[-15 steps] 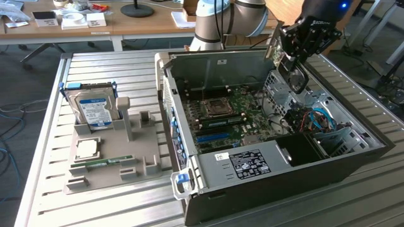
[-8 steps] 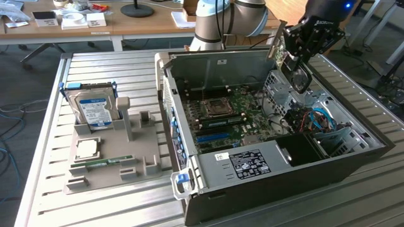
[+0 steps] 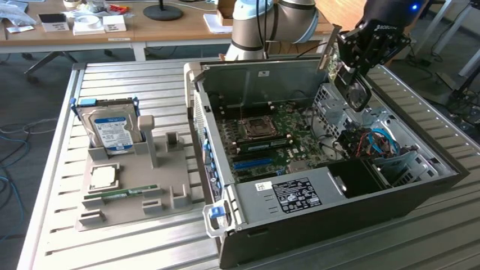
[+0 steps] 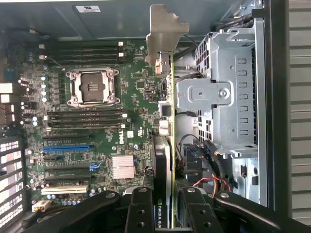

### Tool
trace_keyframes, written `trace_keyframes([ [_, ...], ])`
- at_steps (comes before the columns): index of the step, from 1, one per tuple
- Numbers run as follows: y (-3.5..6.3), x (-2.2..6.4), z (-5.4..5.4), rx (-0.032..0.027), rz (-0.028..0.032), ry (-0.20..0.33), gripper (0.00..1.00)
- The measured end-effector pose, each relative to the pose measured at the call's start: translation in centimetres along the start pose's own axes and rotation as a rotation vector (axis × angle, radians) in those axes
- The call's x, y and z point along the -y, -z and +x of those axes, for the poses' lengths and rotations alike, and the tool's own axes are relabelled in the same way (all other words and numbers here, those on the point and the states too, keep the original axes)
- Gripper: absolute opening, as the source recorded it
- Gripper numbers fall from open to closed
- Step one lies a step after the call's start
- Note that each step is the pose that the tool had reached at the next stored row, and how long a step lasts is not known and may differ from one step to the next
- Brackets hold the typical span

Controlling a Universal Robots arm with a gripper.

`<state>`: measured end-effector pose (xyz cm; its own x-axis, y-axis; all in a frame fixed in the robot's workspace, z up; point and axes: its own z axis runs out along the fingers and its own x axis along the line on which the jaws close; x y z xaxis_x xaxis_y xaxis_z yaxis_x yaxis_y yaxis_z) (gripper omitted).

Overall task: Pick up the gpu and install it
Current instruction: 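Pick up the gpu and move the gpu toward the slot, then insert the gpu into the slot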

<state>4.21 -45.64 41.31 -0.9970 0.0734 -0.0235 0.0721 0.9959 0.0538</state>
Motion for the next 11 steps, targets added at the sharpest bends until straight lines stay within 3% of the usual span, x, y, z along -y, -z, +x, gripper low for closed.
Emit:
trace_keyframes([
  [11, 0.01, 0.00, 0.00, 0.0000, 0.0001, 0.000, 0.27],
])
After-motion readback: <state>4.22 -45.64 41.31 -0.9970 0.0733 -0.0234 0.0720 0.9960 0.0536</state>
